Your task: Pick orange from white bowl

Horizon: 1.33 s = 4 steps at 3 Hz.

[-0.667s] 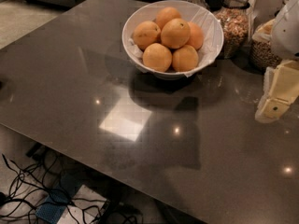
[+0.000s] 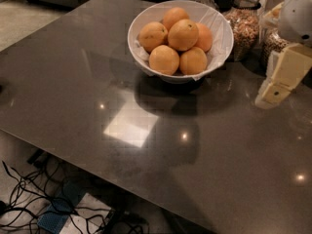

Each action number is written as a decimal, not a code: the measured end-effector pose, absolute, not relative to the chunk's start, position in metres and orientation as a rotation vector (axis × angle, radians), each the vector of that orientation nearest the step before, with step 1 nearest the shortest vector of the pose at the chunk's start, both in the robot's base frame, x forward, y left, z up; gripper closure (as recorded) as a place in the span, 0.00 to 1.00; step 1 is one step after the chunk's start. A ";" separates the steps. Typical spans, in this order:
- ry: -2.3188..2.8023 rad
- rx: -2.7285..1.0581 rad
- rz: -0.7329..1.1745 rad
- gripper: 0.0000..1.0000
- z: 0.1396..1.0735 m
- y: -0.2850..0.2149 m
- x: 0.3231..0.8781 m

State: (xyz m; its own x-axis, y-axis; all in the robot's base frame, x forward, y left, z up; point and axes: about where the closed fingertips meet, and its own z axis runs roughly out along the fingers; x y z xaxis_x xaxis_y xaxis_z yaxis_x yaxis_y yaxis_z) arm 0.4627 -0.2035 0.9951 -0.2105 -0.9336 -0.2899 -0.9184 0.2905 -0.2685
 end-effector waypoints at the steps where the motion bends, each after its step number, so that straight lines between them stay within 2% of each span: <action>1: 2.051 -1.583 -0.071 0.00 1.028 -0.187 0.509; 4: 1.983 -1.444 0.001 0.00 1.012 -0.180 0.530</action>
Offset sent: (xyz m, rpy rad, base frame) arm 0.0387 0.0137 0.0238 0.0623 -0.0945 0.0069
